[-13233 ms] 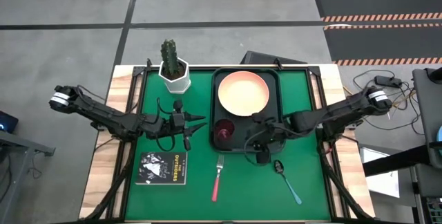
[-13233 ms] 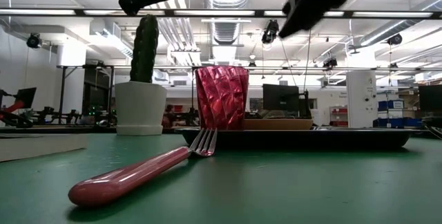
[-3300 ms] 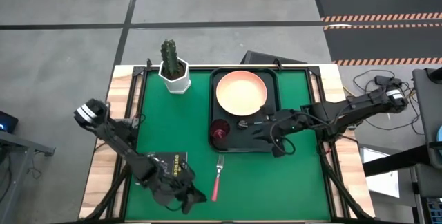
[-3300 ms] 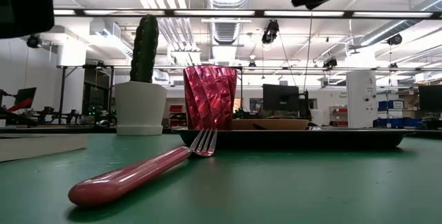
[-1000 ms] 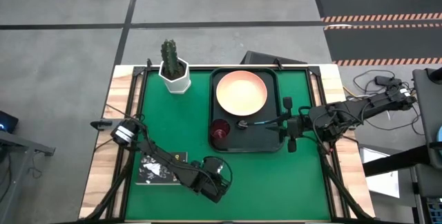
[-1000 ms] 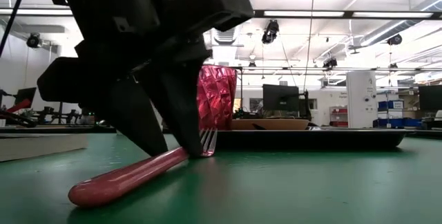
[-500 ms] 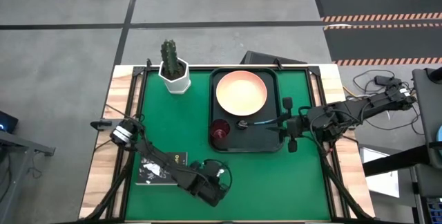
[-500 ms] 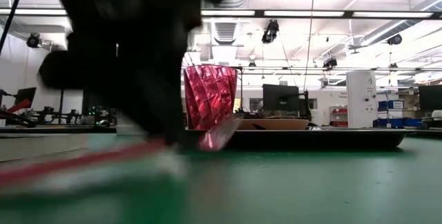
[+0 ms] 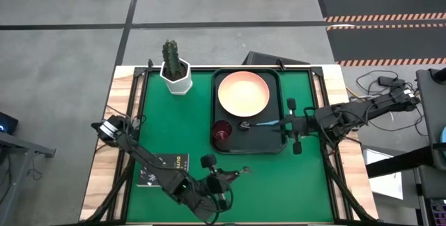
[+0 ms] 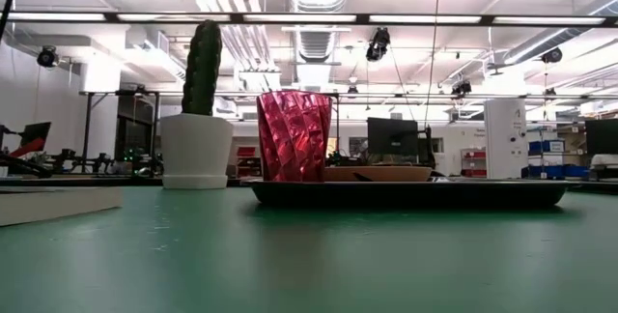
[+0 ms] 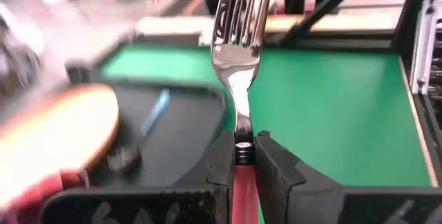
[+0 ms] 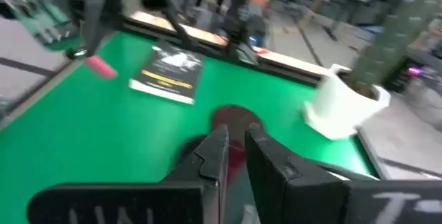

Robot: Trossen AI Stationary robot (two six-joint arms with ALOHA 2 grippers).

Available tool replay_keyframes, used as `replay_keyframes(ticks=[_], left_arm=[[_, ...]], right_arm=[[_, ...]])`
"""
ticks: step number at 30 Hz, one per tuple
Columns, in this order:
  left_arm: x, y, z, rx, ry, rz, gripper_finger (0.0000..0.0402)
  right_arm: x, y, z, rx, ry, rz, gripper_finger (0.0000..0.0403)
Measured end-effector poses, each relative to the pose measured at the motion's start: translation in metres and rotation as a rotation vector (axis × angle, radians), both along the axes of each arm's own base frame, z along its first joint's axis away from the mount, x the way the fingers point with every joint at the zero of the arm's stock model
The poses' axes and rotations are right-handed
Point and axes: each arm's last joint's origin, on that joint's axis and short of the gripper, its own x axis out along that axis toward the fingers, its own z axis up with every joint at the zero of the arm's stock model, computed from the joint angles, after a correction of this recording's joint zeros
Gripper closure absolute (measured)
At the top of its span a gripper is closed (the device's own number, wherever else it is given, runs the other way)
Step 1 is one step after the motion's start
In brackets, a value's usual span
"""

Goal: Pick and place plate/cup/fork/spoon on tray
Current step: Put the pink fork on the black serving tray to the left of the blue spoon

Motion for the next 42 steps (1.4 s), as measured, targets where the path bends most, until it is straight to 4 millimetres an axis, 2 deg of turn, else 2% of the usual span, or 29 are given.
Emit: replay_keyframes(ticks=[4, 8, 15, 21, 31, 37, 42], left_arm=[[0.010, 0.001, 0.010, 0.169, -0.040, -0.065, 0.0381], [0.020, 0.009, 0.021, 0.261, -0.095, -0.073, 0.0379], [0.031, 0.025, 0.029, 0.275, -0.146, -0.030, 0.0377], [0.030, 0.037, 0.065, 0.280, -0.324, 0.014, 0.0376], [0.030, 0.045, 0.077, 0.268, -0.392, -0.014, 0.0375], [0.029, 0.049, 0.076, 0.315, -0.337, 0.105, 0.0375], [0.032, 0.055, 0.076, 0.311, -0.339, 0.120, 0.0375]], right_arm=[[0.006, 0.005, -0.025, 0.045, -0.071, 0.072, 0.0369], [0.008, 0.009, -0.044, 0.077, -0.217, 0.086, 0.0370], [0.003, 0.024, -0.066, 0.016, -0.456, 0.173, 0.0370], [0.013, 0.031, -0.079, 0.003, -0.528, 0.067, 0.0369], [0.048, 0.051, -0.061, 0.056, -0.529, 0.107, 0.0358], [0.054, 0.057, -0.050, 0.115, -0.511, 0.107, 0.0299], [0.064, 0.058, -0.044, 0.120, -0.503, 0.002, 0.0247]])
